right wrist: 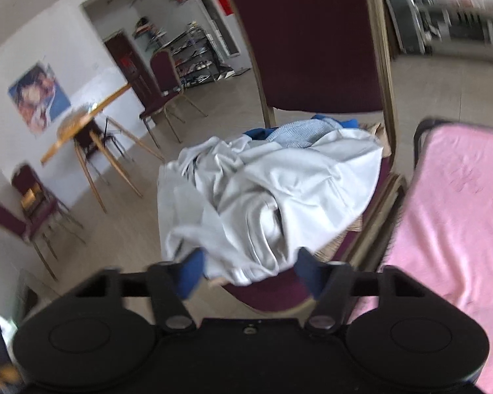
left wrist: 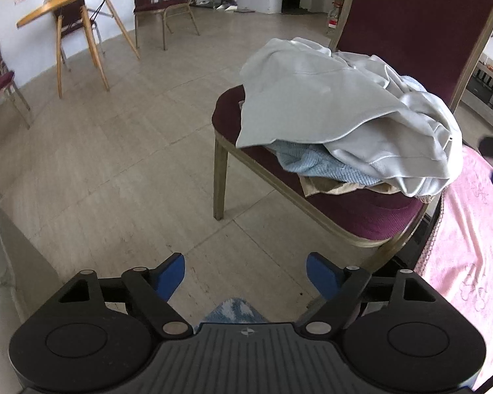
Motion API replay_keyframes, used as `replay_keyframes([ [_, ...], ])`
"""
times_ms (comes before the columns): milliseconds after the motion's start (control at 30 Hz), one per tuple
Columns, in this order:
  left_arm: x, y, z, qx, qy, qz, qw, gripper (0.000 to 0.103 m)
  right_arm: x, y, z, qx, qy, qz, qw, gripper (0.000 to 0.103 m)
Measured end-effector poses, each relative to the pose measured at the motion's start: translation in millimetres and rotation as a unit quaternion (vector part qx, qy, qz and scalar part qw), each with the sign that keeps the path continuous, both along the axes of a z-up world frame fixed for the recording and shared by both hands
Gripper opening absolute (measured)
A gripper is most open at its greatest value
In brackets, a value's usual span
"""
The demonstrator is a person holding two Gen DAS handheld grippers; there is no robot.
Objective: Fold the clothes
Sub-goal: 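Reach both grippers into the grey hoodie on the chair and grasp it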
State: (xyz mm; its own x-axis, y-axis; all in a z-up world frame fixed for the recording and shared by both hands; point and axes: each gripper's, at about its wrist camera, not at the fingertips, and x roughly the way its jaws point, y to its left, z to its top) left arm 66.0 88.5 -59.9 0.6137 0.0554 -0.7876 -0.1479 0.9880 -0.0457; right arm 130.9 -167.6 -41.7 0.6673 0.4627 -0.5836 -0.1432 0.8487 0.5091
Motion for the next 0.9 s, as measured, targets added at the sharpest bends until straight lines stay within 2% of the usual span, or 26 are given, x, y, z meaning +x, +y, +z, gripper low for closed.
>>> replay_keyframes([
  [100,9,0,-1,-0.013,-0.008,-0.01,0.9998,0.073,18,-2,-13,0.04,0.025,-0.017,0.999,0.048],
  [200,22,-8,13,-0.079,-0.029,-0.048,0.9953,0.07,28,-3,-24,0.06,0.041,-0.029,0.997,0.048],
  [233,27,-10,17,-0.1,-0.036,-0.051,0.993,0.066,29,-5,-27,0.063,0.043,-0.033,0.997,0.048],
  [300,36,-14,25,-0.145,-0.057,-0.049,0.9867,0.062,29,-11,-33,0.072,0.047,-0.039,0.996,0.049],
  [367,45,-13,28,-0.191,-0.068,-0.022,0.979,0.054,27,-20,-37,0.082,0.047,-0.044,0.995,0.049],
  [433,54,-10,29,-0.242,-0.076,0.01,0.9672,0.046,23,-31,-38,0.09,0.043,-0.054,0.994,0.049],
  [567,75,-2,20,-0.341,-0.079,0.058,0.9349,0.045,19,-53,-41,0.122,0.042,-0.071,0.989,0.049],
  [633,83,2,12,-0.39,-0.071,0.074,0.9153,0.045,17,-61,-40,0.13,0.039,-0.076,0.988,0.053],
  [700,89,4,5,-0.423,-0.061,0.082,0.9005,0.045,16,-64,-39,0.132,0.033,-0.074,0.988,0.056],
  [800,98,6,-1,-0.449,-0.06,0.093,0.8867,0.045,15,-67,-37,0.131,0.024,-0.067,0.989,0.059],
  [900,107,13,-7,-0.469,-0.056,0.11,0.8746,0.039,15,-68,-38,0.128,0.019,-0.058,0.99,0.061],
])
